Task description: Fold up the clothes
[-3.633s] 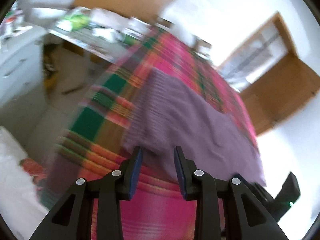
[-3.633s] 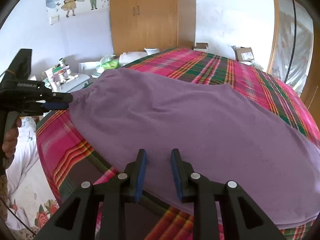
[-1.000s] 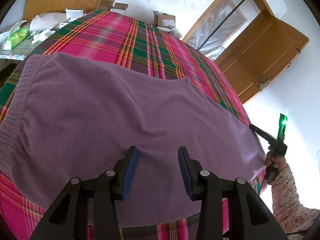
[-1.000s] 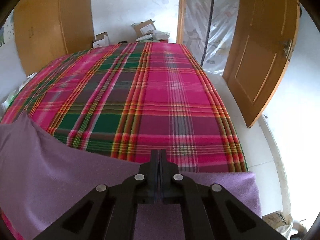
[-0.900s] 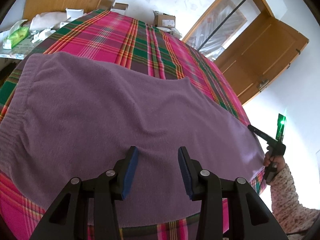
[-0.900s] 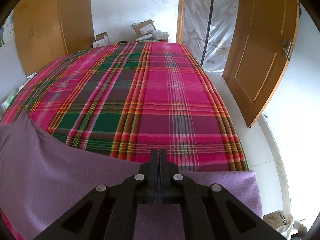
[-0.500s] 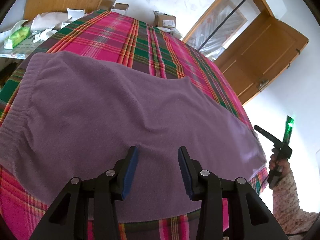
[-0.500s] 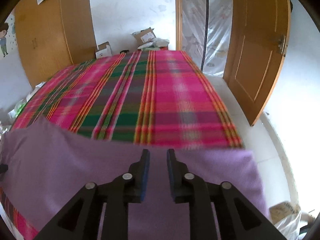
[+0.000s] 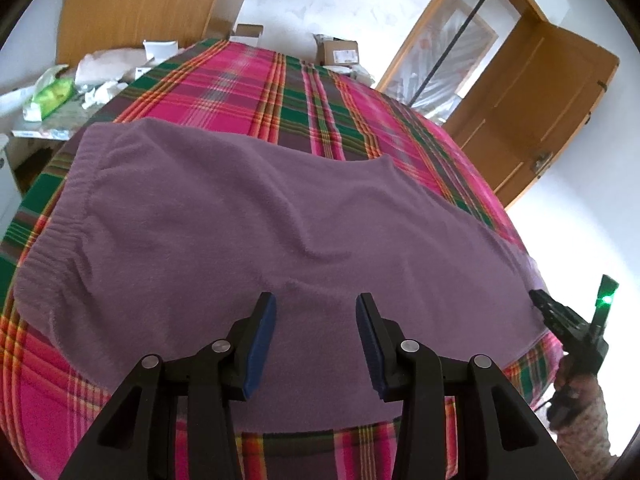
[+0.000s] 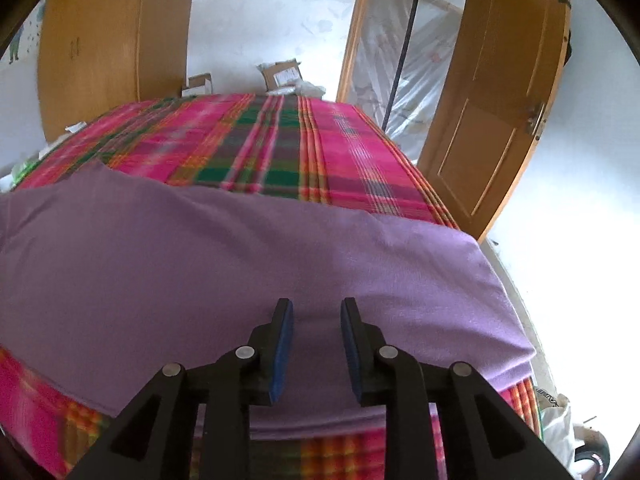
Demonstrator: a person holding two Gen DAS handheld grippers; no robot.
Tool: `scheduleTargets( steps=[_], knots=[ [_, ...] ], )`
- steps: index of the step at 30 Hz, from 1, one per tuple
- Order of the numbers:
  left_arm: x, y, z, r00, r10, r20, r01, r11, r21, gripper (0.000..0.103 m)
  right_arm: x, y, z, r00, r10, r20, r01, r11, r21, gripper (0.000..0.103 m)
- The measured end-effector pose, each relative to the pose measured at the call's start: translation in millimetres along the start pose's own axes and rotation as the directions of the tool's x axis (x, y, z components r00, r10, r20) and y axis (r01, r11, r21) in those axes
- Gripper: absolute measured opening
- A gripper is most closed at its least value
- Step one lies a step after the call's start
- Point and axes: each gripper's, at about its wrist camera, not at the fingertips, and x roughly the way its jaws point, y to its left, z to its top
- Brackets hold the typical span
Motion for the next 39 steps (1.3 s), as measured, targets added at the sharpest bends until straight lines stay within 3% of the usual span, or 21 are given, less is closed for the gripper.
scheduleTargets(
  steps=[4,6,11,15,23,25,35,39],
  knots=[
    [-3.9,1.8,-2.5,1.0,0.006,0.004,-0.006,1.0,0.007,0.043,-9.7,35.2,4.1,0.997,0.069,0.045,-0.067,0.997,-0.045,0.029],
    [-5.8,4.2,-3.7,1.0,0.006,0.007,-0.006,1.0,0.002,0.043,-6.5,52.3,1.9,0.994,0.102,0.026,-0.1,0.993,-0.067,0.029],
    [-11.6,12.0,-7.1,1.0,-0.002,0.013,0.002,1.0,-0.014,0.043,-5.0,85.2,-7.4,0.995,0.102,0.008,-0.1,0.989,-0.113,0.029],
    [-14.9,17.0,-8.3,1.0,-0.007,0.017,0.007,1.0,-0.018,0.043,-7.7,108.4,-10.1,0.989,0.148,0.004,-0.146,0.98,-0.137,0.029],
    [-25.6,26.0,-12.4,0.999,0.021,0.034,-0.021,1.0,-0.017,0.043,-14.9,149.7,-10.3,0.963,0.268,0.006,-0.263,0.949,-0.177,0.029],
    [-29.1,26.8,-13.1,0.997,0.056,0.046,-0.056,0.998,-0.005,0.043,-14.3,160.0,-8.9,0.959,0.283,0.002,-0.278,0.944,-0.177,0.029],
    [-35.4,40.0,-15.9,0.998,0.031,0.053,-0.03,0.999,-0.022,0.043,-22.8,207.5,-10.5,0.936,0.352,0.009,-0.336,0.902,-0.272,0.029],
    [-39.2,47.8,-17.5,0.997,0.053,0.055,-0.051,0.998,-0.036,0.043,-20.8,221.9,-9.6,0.93,0.367,0.003,-0.352,0.894,-0.279,0.029]
  ],
)
